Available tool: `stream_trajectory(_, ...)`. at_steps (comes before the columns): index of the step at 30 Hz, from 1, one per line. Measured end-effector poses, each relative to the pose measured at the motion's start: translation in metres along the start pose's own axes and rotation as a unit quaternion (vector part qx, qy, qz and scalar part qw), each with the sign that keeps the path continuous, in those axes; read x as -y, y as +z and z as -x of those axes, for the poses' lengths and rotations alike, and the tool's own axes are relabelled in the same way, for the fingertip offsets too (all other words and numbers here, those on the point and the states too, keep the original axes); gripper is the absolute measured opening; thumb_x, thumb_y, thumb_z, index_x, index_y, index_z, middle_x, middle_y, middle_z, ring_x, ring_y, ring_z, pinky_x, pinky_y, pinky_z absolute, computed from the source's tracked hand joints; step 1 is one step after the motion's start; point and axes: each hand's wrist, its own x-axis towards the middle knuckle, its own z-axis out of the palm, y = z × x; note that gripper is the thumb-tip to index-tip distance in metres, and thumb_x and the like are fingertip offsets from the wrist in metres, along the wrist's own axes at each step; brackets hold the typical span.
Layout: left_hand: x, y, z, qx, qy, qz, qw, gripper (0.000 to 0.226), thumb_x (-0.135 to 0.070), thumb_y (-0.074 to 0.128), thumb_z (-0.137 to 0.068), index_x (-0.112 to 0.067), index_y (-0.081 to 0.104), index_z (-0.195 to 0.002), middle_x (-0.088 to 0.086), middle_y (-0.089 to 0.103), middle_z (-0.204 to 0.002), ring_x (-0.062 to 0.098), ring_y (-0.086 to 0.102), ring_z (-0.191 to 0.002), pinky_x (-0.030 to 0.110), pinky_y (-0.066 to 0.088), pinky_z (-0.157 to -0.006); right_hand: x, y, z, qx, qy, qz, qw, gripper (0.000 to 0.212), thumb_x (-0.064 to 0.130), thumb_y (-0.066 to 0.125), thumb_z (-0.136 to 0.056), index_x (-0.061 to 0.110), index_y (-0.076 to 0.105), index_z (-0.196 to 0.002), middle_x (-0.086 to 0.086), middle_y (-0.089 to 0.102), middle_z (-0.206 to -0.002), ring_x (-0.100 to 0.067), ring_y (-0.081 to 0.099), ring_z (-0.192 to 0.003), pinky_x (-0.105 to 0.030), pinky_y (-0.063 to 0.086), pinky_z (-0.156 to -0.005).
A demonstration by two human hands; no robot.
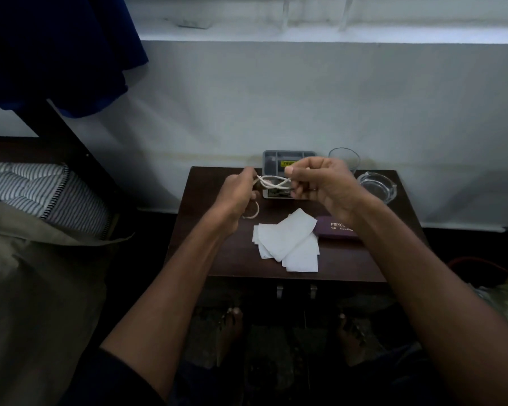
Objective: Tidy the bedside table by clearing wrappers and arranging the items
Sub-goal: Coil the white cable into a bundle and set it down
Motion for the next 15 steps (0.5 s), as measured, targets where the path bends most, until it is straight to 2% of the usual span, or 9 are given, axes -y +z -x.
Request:
stream_trajectory(2, -0.002, 0.003, -0.001, 0.029, -0.005, 0.033, 0.999, 0.038, -0.028, 0.040, -0.099, -0.018, 0.060, -0.069, -0.008, 0.031, -0.050, 0.009, 0.019, -0.041, 0.018, 0.018, -0.038, 0.000, -0.003, -0.002, -0.030, -0.019, -0.061, 0.998, 0.008, 0.008, 0.077, -0.093, 0.010, 0.073, -0.086, -0.006, 0.068, -0.070, -0.015, 0.060, -0.059, -0.026, 0.058, -0.064)
stream_trajectory(4, -0.006, 0.005, -0.001, 0.054, -0.009, 0.090, 0.994, 0.035, -0.026, 0.039, -0.097, -0.018, 0.058, -0.069, -0.009, 0.026, -0.050, 0.008, 0.014, -0.038, 0.016, 0.015, -0.036, -0.001, -0.006, -0.003, -0.018, -0.014, -0.050, 0.999, 0.009, 0.009, 0.076, -0.093, 0.012, 0.073, -0.085, -0.005, 0.069, -0.070, -0.015, 0.058, -0.059, -0.024, 0.053, -0.061)
stream_trajectory(7, -0.007, 0.007, -0.003, 0.060, 0.003, 0.136, 0.989, 0.041, -0.026, 0.039, -0.099, -0.014, 0.070, -0.076, -0.008, 0.028, -0.049, 0.007, 0.017, -0.036, 0.015, 0.016, -0.035, -0.006, -0.005, 0.000, 0.084, 0.021, 0.041, 0.995, 0.004, 0.012, 0.076, -0.095, 0.011, 0.075, -0.091, -0.008, 0.071, -0.075, -0.012, 0.057, -0.060, -0.018, 0.047, -0.055)
stream_trajectory(10, -0.004, 0.007, -0.002, 0.049, 0.027, 0.089, 0.994, 0.044, -0.037, 0.045, -0.104, -0.015, 0.079, -0.087, -0.008, 0.049, -0.046, 0.007, 0.037, -0.033, 0.016, 0.028, -0.034, -0.012, 0.004, 0.001, 0.156, 0.032, 0.071, 0.985, 0.009, 0.015, 0.073, -0.099, 0.008, 0.074, -0.104, -0.013, 0.070, -0.081, -0.011, 0.055, -0.060, -0.019, 0.045, -0.056)
stream_trajectory(12, -0.002, 0.006, -0.001, 0.024, 0.048, 0.059, 0.997, 0.038, -0.041, 0.053, -0.101, -0.019, 0.077, -0.081, -0.008, 0.058, -0.050, 0.006, 0.044, -0.035, 0.015, 0.033, -0.036, -0.013, 0.007, 0.001, 0.170, 0.033, 0.066, 0.983, 0.009, 0.013, 0.070, -0.101, 0.009, 0.071, -0.108, -0.015, 0.070, -0.083, -0.014, 0.055, -0.061, -0.022, 0.044, -0.058)
stream_trajectory(15, -0.004, 0.003, -0.003, 0.005, 0.063, 0.110, 0.992, 0.032, -0.032, 0.056, -0.094, -0.025, 0.061, -0.063, -0.009, 0.044, -0.054, 0.007, 0.028, -0.039, 0.018, 0.024, -0.038, -0.013, 0.004, -0.003, 0.121, 0.070, 0.069, 0.988, 0.011, 0.004, 0.063, -0.101, 0.012, 0.068, -0.106, -0.012, 0.068, -0.074, -0.019, 0.053, -0.059, -0.025, 0.044, -0.055)
